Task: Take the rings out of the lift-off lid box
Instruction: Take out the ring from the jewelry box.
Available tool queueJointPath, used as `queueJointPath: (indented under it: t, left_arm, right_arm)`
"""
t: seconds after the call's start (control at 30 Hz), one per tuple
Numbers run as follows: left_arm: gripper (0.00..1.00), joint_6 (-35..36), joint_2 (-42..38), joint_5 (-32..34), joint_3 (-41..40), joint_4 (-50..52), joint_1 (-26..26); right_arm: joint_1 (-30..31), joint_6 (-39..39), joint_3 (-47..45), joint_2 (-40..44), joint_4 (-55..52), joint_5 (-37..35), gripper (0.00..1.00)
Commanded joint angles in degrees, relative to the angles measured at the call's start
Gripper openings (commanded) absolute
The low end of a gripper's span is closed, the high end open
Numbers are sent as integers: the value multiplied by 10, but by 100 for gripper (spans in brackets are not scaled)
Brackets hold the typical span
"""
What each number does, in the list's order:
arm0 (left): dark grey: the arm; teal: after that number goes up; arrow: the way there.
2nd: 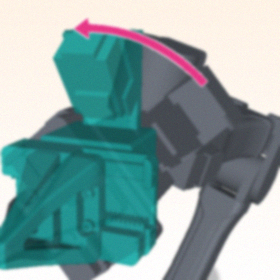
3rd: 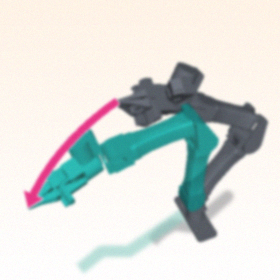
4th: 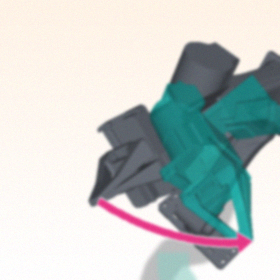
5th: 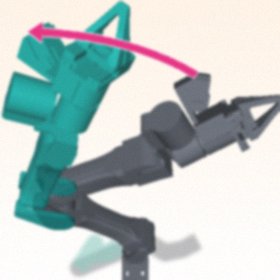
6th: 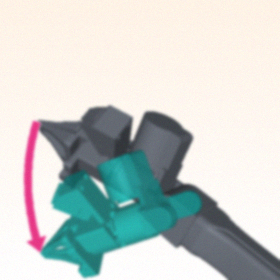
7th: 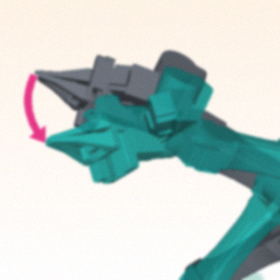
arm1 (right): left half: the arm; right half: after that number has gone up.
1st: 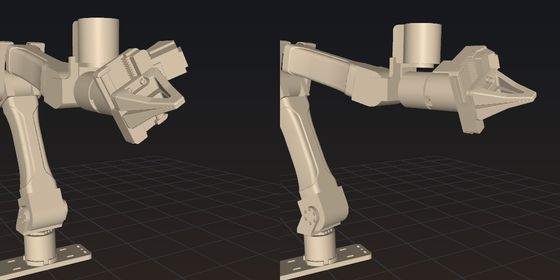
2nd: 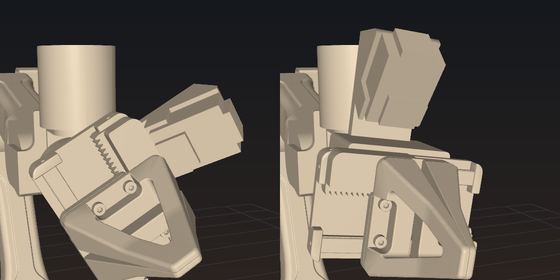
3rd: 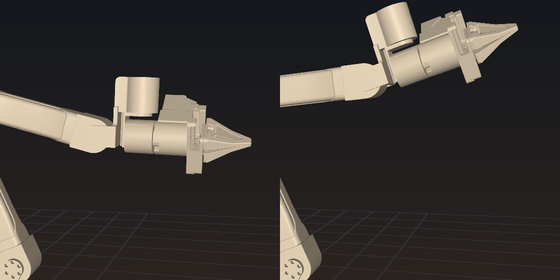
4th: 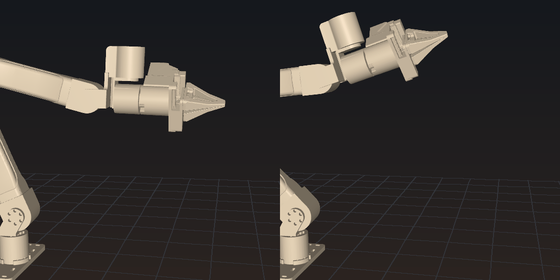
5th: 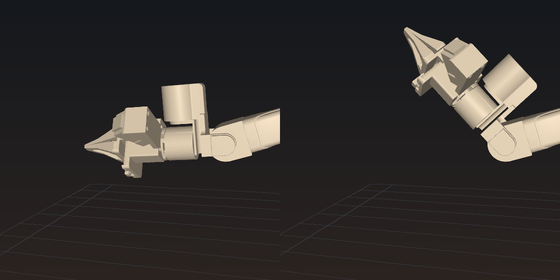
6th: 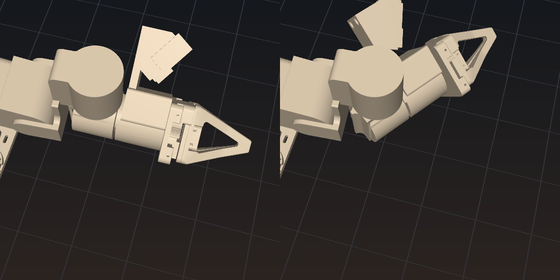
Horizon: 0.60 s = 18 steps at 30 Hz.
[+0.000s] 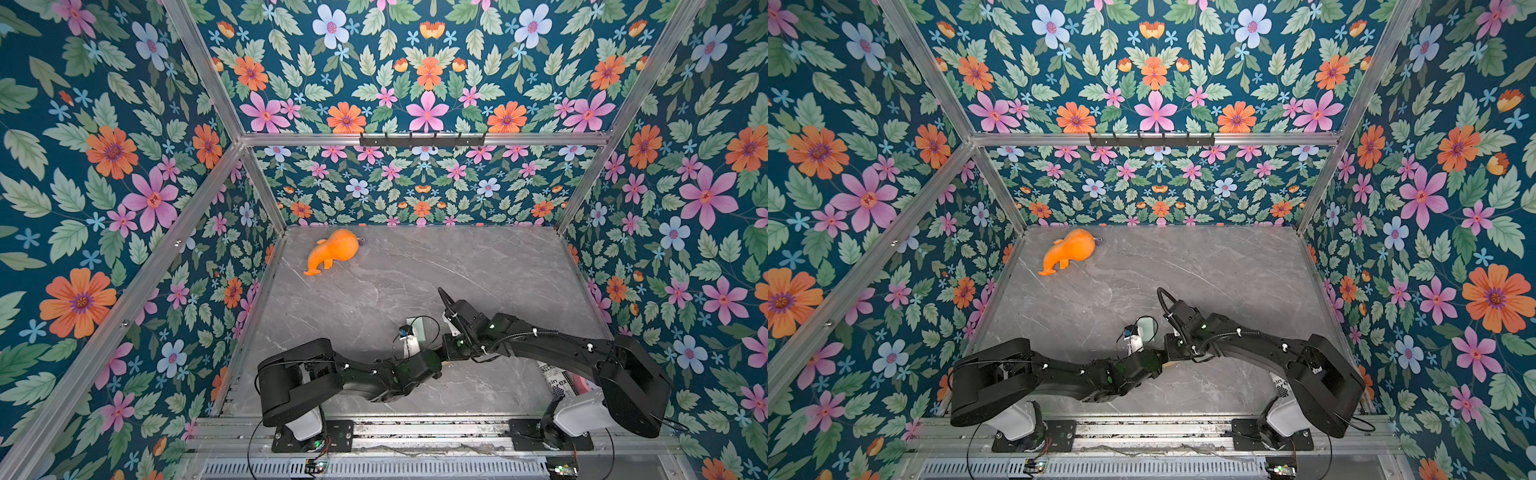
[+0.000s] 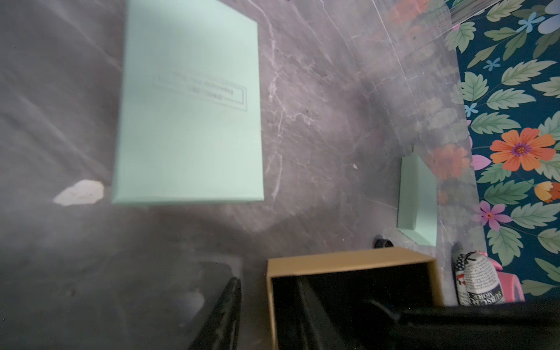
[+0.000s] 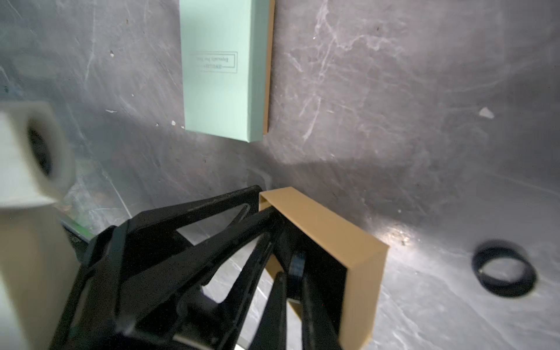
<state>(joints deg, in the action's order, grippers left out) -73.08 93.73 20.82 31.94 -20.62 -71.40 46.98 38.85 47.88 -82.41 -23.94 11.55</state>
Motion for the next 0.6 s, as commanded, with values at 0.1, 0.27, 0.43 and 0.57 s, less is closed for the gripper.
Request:
queueJointPath:
  t: [0.1,0.27,0.43,0.57]
  left_arm:
    - [34,3,10,-24,3,72,0]
    - [34,7,13,-25,9,75,0]
    - [34,11,9,-21,14,85,0]
    - [35,18,-6,-12,19,101,0]
  right_arm:
    - [-15,12,-18,22,22,34,6]
    - [-25,18,-31,33,37,55,6]
    - [-31,22,-39,39,43,62,5]
    - [-35,23,-45,36,39,58,5]
